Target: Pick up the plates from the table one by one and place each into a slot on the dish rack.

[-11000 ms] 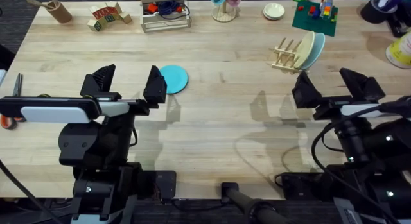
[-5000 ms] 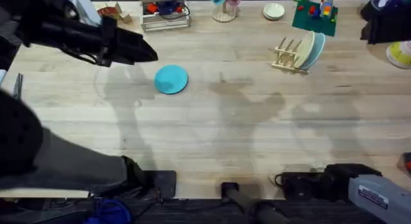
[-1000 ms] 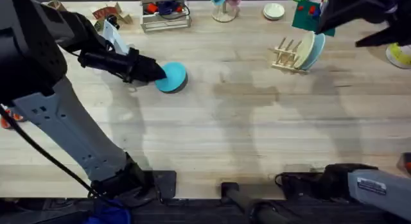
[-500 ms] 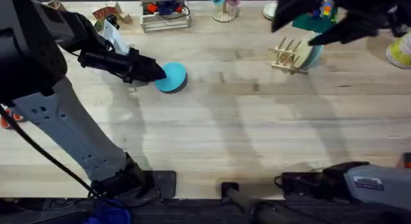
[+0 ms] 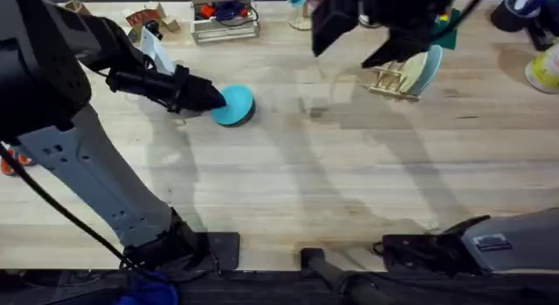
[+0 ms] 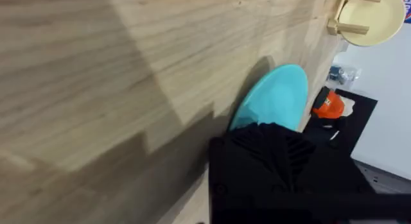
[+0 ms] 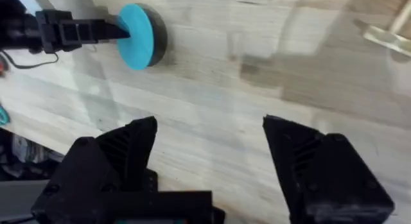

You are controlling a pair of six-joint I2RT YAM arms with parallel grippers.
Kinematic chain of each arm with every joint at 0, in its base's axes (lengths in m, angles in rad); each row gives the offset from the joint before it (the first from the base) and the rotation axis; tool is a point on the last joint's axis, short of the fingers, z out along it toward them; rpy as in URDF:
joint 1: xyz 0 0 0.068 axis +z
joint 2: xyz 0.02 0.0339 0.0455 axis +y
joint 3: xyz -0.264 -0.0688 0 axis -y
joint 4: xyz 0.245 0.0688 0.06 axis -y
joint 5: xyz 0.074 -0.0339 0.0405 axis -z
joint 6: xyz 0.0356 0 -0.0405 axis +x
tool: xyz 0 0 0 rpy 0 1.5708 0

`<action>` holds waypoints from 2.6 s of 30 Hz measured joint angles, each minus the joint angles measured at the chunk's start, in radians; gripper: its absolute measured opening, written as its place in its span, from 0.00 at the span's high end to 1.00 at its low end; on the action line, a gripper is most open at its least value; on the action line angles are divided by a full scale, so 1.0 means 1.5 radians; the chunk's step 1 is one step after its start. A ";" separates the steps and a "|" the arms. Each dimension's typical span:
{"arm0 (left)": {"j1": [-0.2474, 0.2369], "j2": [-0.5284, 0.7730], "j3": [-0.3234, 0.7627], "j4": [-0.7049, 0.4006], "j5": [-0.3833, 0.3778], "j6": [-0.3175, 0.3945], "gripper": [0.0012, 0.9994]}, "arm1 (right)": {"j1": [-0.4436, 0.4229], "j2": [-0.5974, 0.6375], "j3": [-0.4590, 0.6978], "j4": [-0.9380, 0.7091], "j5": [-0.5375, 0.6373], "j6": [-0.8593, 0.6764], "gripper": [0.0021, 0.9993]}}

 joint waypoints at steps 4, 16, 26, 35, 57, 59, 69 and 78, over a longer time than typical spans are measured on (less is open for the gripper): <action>0.000 0.000 0.000 0.000 0.000 0.000 0.96 | 0.023 0.037 0.000 0.029 0.000 0.001 0.00; 0.000 0.000 0.000 0.000 0.000 0.000 0.96 | 0.069 0.132 0.000 0.094 0.000 0.007 0.00; 0.000 0.000 0.000 0.000 0.000 0.000 0.96 | 0.101 0.177 0.000 0.158 0.000 0.029 0.00; 0.000 0.000 0.000 0.000 0.000 -0.002 0.96 | 0.114 0.228 -0.001 0.241 -0.040 0.055 0.01; 0.000 0.000 0.000 0.001 0.000 -0.002 0.96 | 0.176 0.314 -0.001 0.339 -0.070 0.083 0.01; 0.000 0.000 0.000 0.001 0.000 -0.002 0.96 | 0.184 0.318 -0.001 0.356 -0.070 0.088 0.01; 0.000 0.000 0.000 0.001 0.000 -0.002 0.96 | 0.202 0.361 -0.001 0.400 -0.089 0.134 0.01; 0.000 0.000 0.000 0.001 0.000 -0.002 0.96 | 0.205 0.371 -0.001 0.453 -0.107 0.170 0.01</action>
